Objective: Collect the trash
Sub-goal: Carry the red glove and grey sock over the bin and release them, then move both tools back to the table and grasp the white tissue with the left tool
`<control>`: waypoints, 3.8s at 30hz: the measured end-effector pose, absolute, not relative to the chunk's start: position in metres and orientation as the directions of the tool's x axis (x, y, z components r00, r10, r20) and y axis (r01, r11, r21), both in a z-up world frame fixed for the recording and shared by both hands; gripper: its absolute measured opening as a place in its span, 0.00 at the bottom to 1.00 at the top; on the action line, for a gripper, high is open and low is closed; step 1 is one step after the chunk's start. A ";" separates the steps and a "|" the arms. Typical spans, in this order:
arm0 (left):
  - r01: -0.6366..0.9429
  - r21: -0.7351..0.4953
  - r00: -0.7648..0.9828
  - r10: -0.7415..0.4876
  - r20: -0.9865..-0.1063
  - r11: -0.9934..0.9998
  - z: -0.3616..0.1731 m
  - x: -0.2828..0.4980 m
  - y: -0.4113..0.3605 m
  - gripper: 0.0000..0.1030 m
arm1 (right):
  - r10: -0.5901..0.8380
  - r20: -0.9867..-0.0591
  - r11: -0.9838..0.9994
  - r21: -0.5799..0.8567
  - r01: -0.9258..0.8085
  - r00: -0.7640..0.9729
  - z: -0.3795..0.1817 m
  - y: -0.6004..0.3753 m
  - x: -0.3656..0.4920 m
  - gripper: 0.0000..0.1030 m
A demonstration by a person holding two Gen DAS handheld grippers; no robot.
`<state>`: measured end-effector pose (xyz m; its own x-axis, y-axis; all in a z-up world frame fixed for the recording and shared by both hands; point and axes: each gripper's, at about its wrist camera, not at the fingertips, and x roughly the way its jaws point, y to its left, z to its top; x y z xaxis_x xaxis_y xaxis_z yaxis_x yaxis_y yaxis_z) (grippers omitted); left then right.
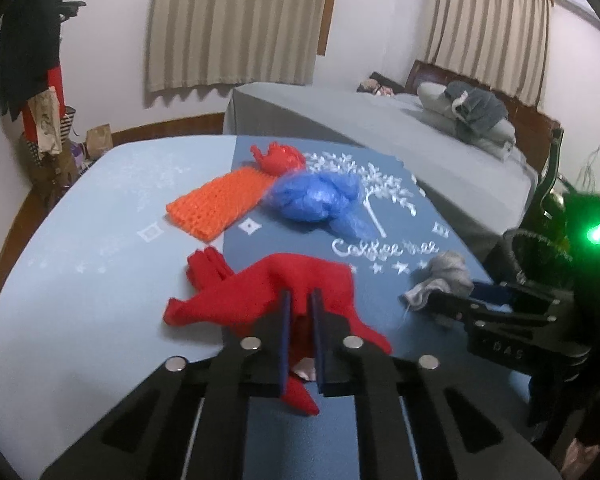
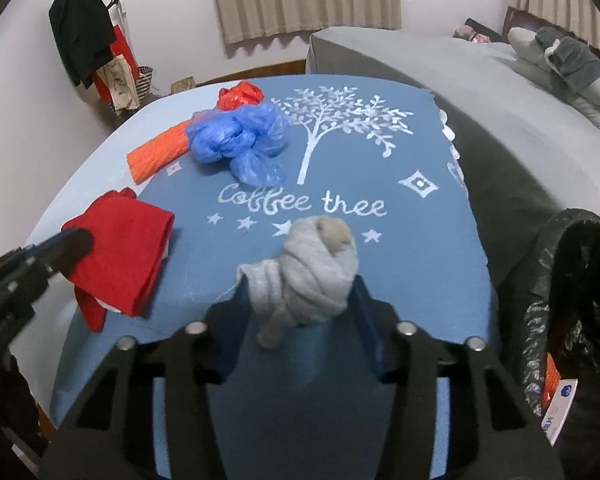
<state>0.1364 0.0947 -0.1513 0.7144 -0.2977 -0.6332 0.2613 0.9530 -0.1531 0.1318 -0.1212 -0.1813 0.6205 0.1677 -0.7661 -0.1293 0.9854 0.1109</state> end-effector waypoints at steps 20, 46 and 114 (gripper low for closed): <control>0.320 -0.146 0.793 -0.349 -0.499 0.936 -0.070 0.153 0.080 0.07 | 0.193 -0.667 0.981 0.149 -0.125 0.719 -0.108 -0.142 0.129 0.34; 0.630 -0.172 0.612 -0.621 -0.490 0.757 -0.055 0.113 -0.113 0.07 | -0.108 -0.590 0.978 0.081 0.192 0.800 -0.052 -0.291 0.022 0.34; 0.441 -0.064 0.733 -0.400 -0.550 0.895 -0.079 0.122 -0.072 0.82 | -0.224 -0.596 0.942 0.069 0.327 0.771 -0.076 -0.322 0.008 0.91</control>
